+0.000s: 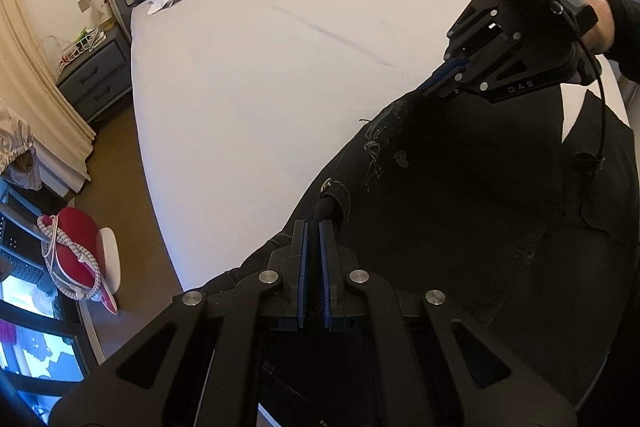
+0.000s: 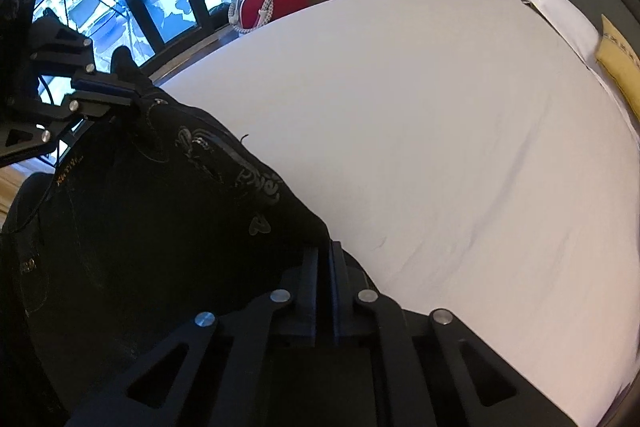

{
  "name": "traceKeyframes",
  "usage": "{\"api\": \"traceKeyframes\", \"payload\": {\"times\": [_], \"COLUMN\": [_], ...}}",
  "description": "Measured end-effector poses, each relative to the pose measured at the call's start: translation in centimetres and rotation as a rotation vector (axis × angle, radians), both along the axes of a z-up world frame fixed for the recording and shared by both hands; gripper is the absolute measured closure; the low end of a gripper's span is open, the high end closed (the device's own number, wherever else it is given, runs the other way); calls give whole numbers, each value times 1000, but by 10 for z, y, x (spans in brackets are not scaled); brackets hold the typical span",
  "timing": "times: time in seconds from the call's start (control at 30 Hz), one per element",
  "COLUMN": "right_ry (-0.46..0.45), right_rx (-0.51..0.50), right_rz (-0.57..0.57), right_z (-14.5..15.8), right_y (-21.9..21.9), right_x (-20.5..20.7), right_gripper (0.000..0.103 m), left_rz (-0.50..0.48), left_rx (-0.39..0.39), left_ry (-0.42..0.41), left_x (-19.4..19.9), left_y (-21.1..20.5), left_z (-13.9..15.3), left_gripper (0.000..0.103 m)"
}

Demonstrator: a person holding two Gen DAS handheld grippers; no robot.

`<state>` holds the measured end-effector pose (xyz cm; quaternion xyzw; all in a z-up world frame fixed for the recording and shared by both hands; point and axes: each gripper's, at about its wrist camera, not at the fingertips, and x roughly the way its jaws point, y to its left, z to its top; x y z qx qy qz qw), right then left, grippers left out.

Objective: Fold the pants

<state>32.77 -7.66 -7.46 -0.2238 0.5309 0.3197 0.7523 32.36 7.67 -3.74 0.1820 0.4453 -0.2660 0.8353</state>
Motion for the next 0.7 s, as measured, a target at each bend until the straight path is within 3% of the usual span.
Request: {"api": "traceKeyframes", "payload": {"times": [0.47, 0.7], "right_ry": [-116, -158], "right_rx": [73, 135], "right_rz": [-7, 32], "right_z": [36, 53], "right_y": [-3, 19], "right_x": [-45, -89], "right_gripper": [99, 99], "left_rz": [19, 47], "left_rx": [-19, -43], "left_ry": [1, -9], "left_x": [-11, -45], "left_y": [6, 14], "left_z": [0, 12], "left_gripper": [102, 103]}}
